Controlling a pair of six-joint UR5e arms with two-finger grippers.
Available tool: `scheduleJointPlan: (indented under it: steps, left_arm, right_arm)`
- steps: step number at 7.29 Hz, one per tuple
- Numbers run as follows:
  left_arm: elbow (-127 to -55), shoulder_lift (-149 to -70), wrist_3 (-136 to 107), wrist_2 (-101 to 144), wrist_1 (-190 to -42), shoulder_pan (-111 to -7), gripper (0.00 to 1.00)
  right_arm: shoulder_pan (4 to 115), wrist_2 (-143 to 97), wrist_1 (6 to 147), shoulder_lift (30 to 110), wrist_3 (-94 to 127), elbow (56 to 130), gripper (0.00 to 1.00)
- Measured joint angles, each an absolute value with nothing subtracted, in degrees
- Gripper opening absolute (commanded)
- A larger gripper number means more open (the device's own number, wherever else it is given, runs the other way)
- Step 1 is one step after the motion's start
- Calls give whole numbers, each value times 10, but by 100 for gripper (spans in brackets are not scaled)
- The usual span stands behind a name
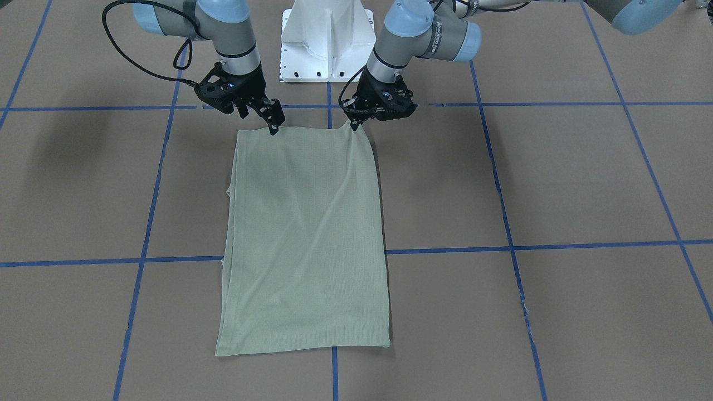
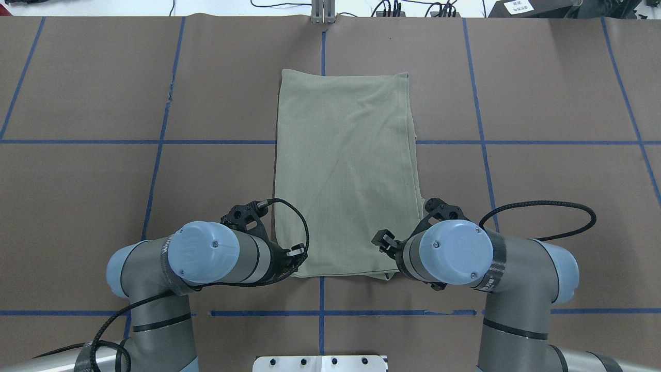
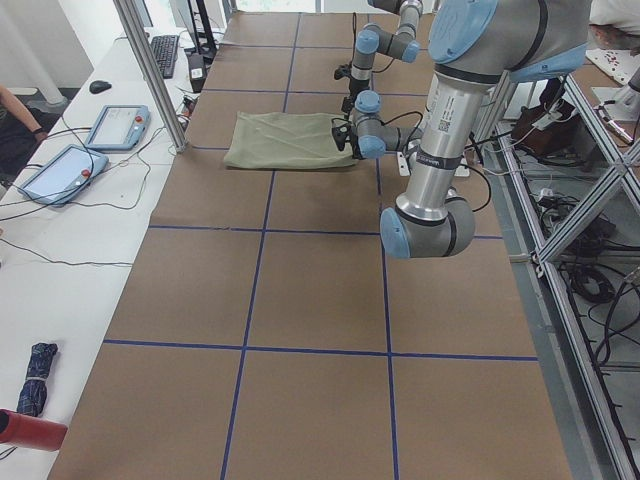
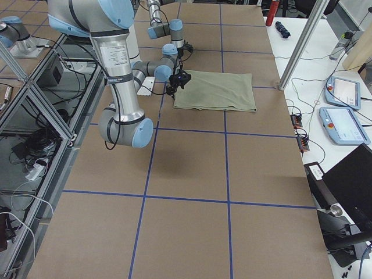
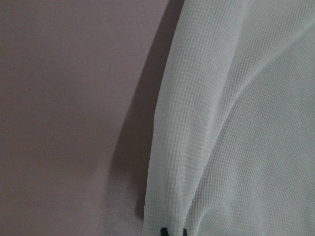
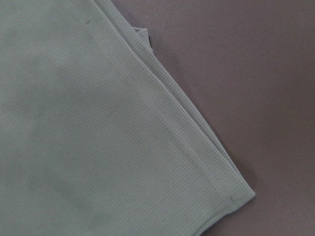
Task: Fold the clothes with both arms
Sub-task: 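Grasp the near edge of the folded shirt with both grippers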
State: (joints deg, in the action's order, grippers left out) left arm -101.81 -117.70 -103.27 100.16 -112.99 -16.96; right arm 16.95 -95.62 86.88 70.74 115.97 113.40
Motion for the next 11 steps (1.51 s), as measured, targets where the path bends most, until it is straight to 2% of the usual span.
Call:
scheduleJointPlan:
  steps: [7,8,9,10,11]
  left_arm:
    - [-1018,-1180,-1033,1000,-1129,-170,0]
    - [-1017,-1181,-1033,1000,-1129,-170,0]
    - [-1016,-1181,-1033,1000,-1129,-170,0]
    - [-1015,-1181,-1033,999,-1129,-170,0]
    - [-1015,-1182,-1033,999,-1129,-169,0]
  right_arm:
    - [153,-953,861,698,1164,1088,100]
    - [153,-953,860,698,1163,1087,98]
    - [153,-953,859,697,1162,1087,74]
    - [153,-954,859,697,1162,1087,44]
    - [152,-954,859,696,1162,1086,26]
